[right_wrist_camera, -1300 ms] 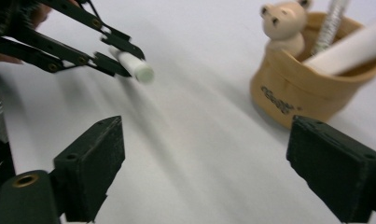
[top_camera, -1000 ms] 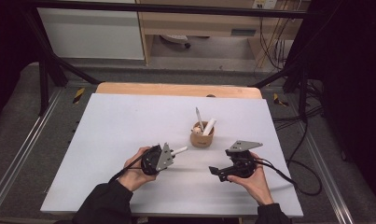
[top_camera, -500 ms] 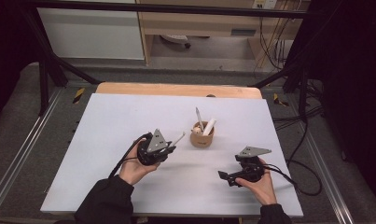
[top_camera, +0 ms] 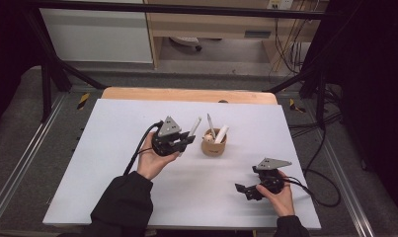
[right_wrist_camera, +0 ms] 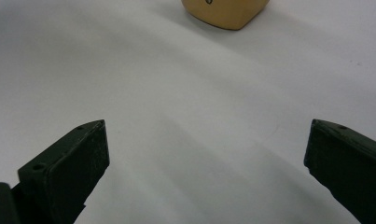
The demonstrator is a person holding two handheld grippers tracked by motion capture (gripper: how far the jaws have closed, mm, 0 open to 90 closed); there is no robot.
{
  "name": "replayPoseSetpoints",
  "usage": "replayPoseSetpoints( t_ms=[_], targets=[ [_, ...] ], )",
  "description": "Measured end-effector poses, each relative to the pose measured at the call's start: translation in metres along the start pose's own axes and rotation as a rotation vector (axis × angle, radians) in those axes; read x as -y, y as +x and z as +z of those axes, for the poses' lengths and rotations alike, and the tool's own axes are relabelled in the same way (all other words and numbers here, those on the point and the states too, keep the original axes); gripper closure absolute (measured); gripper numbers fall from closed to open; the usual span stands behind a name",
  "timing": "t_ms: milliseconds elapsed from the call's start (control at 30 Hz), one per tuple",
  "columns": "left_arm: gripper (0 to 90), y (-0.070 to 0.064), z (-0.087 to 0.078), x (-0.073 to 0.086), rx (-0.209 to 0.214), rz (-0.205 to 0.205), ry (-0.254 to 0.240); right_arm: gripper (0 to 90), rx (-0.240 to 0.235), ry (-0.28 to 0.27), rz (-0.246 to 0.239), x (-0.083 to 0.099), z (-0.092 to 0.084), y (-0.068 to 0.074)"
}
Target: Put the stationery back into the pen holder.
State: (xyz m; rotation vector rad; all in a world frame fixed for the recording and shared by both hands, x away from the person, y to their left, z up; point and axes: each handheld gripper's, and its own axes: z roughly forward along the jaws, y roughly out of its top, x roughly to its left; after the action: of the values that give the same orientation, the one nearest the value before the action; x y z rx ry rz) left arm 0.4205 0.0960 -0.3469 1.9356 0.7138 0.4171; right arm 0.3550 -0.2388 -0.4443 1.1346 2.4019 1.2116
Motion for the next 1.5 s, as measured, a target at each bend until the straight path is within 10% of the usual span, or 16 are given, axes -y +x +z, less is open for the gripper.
replayPoseSetpoints(
  t_ms=[667, 1500],
  targets=[
    [77.7, 0.004, 0.043, -0.045, -0.012, -0.089, -0.066, 1.0, -0.003, -0.004, -0.001, 0.003, -0.001, -0.003],
    [77.7, -0.005, 0.098, -0.061, -0.012, -0.067, -0.092, 1.0, -0.017, -0.014, 0.004, 0.003, -0.001, -0.003]
  ],
)
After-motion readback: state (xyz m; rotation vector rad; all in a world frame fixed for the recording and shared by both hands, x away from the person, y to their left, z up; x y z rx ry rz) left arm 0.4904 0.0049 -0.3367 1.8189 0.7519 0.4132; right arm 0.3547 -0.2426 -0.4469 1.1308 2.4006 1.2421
